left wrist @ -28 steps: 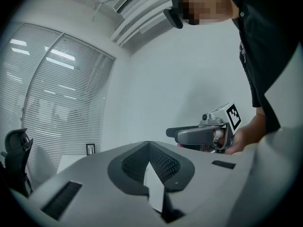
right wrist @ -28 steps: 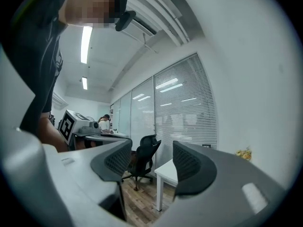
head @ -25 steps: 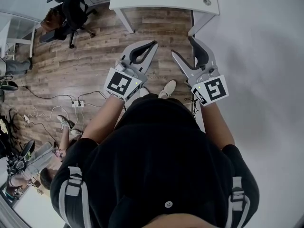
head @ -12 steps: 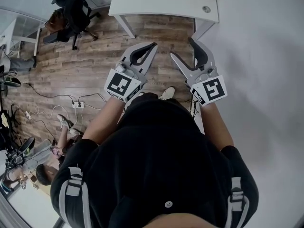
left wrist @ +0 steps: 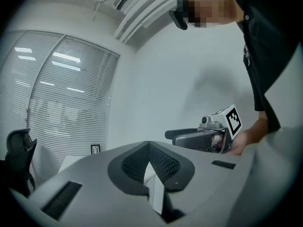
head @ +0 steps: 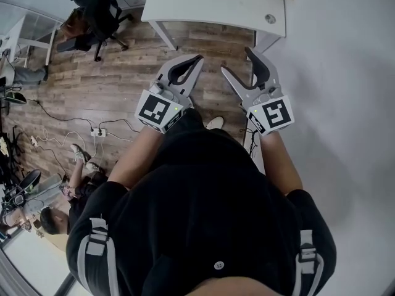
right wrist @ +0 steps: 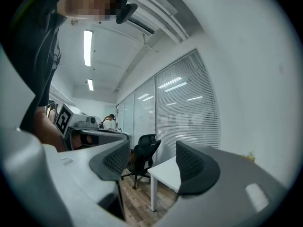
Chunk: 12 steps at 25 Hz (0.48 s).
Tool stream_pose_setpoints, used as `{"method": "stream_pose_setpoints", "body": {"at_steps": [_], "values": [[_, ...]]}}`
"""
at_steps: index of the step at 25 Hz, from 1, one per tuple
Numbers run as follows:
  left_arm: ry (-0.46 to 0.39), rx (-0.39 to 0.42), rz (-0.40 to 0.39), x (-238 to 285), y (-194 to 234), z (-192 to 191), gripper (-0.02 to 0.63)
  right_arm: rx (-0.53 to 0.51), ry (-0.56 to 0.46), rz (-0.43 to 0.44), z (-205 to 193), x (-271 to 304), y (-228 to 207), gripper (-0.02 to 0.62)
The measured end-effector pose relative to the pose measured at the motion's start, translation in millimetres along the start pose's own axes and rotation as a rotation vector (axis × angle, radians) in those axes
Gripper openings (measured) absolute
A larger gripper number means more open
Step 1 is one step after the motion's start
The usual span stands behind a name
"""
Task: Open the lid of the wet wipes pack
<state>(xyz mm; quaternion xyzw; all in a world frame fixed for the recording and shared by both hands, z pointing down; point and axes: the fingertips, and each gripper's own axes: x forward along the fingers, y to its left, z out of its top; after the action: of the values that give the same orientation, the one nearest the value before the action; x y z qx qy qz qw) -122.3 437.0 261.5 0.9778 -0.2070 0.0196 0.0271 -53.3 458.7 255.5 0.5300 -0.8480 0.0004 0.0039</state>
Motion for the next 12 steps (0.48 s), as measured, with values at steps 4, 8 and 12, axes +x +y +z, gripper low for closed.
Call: {"method": "stream_pose_setpoints", "body": {"at_steps": [4,8,12], "values": [[-0.006,-0.007,0.009,16,23,-6,0.008,-0.002,0.016,0.008,-9,20,-15,0.310],[-0.008,-0.015,-0.004,39,46,-10,0.008,-0.010,0.028,0.001,-11,42,-36,0.310],[-0.012,-0.011,-0.031,67,74,-4,0.008,0.003,0.034,-0.019,-13,69,-64,0.310]]}}
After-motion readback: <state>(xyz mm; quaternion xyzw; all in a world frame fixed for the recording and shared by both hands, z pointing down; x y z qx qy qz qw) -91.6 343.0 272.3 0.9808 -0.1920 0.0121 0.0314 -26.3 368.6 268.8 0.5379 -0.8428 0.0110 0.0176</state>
